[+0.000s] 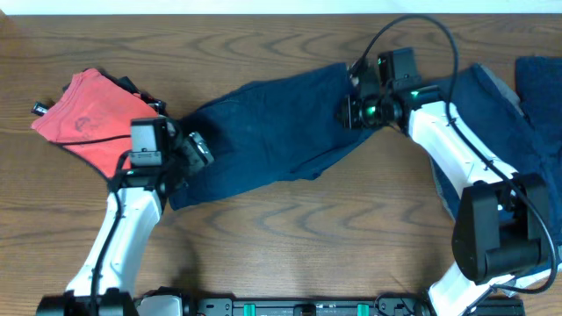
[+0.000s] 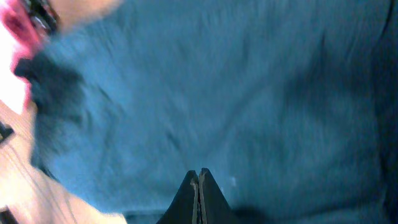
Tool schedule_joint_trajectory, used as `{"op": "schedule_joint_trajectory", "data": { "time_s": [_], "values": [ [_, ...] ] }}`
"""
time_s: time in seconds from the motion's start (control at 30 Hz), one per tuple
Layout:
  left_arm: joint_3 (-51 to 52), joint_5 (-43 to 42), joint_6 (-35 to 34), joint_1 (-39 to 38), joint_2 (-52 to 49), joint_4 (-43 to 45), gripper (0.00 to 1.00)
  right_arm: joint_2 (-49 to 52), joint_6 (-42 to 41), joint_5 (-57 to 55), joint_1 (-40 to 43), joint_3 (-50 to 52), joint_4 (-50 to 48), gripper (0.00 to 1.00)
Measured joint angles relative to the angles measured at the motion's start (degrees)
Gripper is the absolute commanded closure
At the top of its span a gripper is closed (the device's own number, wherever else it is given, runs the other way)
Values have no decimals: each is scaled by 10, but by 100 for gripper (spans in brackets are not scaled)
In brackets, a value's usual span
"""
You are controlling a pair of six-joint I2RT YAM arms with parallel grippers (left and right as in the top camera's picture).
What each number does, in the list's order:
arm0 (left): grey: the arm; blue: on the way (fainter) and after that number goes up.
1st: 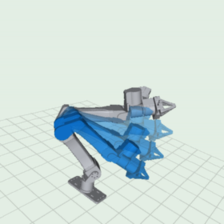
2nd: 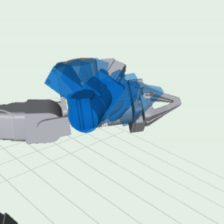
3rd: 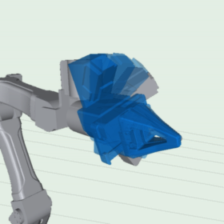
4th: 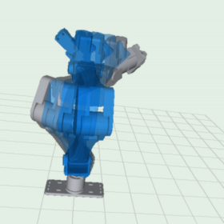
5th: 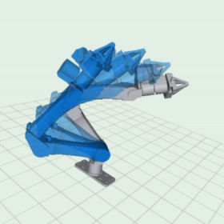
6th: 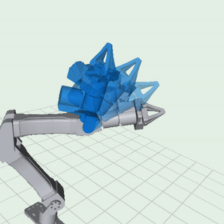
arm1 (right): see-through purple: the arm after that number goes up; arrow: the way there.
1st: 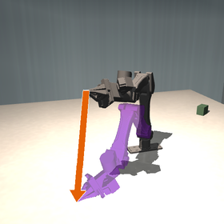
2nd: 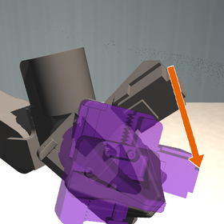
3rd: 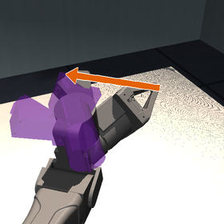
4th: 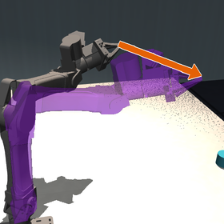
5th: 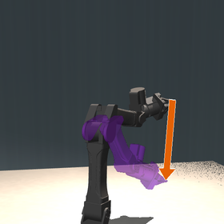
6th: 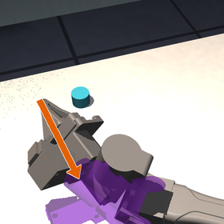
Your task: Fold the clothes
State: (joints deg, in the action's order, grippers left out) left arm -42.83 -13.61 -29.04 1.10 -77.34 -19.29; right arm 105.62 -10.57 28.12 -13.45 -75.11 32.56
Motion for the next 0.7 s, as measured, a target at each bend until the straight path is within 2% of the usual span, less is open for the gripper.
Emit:
{"op": "schedule_joint_trajectory", "data": {
  "time_s": [0.17,0.33,0.5,0.7],
  "values": [
    [1,1,6,-17,-63,1,12,20,18,-49,-8,30,-17,99],
    [0,4,8,-17,-125,-1,12,59,19,-127,-5,77,-94,98],
    [-9,5,11,-18,-134,-17,12,77,11,-205,8,89,-171,89],
    [-15,2,17,-18,-136,-44,12,80,10,-235,19,88,-177,92]
  ]
}}
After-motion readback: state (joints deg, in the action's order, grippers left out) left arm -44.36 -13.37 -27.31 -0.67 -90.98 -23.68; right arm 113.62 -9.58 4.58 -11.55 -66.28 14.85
